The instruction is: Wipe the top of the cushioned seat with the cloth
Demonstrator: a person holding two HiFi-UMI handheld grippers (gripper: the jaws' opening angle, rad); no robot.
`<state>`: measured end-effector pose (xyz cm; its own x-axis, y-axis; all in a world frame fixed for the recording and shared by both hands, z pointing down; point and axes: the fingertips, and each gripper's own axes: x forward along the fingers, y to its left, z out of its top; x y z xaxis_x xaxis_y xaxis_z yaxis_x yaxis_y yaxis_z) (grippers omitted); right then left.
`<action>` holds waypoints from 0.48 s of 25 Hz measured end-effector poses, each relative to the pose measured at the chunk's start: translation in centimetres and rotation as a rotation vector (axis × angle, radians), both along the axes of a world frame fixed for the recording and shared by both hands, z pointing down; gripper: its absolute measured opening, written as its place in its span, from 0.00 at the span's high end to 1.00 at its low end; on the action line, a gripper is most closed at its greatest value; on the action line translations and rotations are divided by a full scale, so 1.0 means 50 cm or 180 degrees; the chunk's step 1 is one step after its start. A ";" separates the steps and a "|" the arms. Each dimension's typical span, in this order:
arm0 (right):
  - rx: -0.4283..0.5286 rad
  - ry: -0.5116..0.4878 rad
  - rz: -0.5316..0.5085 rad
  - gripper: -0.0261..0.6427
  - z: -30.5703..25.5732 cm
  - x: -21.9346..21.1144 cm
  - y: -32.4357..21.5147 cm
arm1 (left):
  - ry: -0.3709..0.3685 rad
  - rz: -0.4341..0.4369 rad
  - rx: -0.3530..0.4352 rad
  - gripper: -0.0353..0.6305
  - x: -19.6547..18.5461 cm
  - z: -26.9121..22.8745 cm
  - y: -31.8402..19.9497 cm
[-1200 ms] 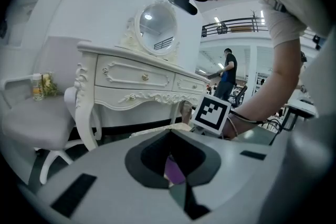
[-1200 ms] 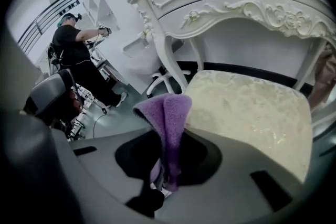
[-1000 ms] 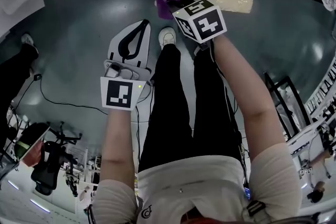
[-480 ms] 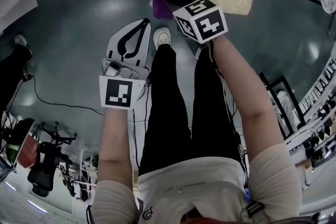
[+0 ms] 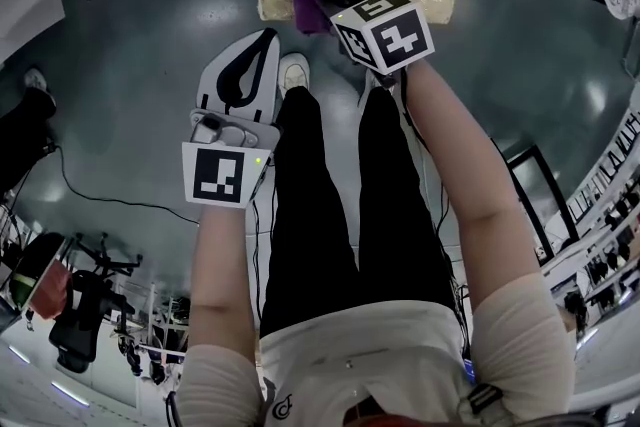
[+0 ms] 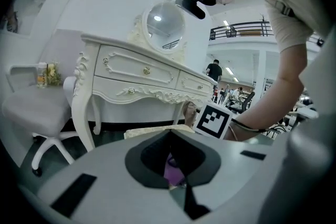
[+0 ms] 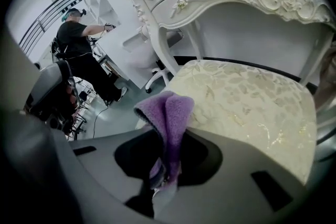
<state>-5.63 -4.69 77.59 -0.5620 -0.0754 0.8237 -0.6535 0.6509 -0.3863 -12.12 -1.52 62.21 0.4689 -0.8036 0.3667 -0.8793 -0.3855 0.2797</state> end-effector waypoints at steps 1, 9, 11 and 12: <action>0.0007 0.0032 0.0019 0.84 -0.001 0.012 -0.003 | 0.0008 0.0000 0.0007 0.93 0.009 -0.002 -0.003; 0.0083 0.0350 0.0196 0.84 0.003 0.145 -0.011 | -0.0109 0.0186 0.0053 0.93 0.110 -0.014 -0.008; 0.0143 0.0445 0.0210 0.84 0.004 0.182 -0.014 | -0.0123 0.0210 0.0065 0.93 0.135 -0.019 -0.015; 0.0189 0.0493 0.0198 0.83 0.004 0.199 -0.016 | -0.0123 0.0211 0.0072 0.93 0.147 -0.021 -0.018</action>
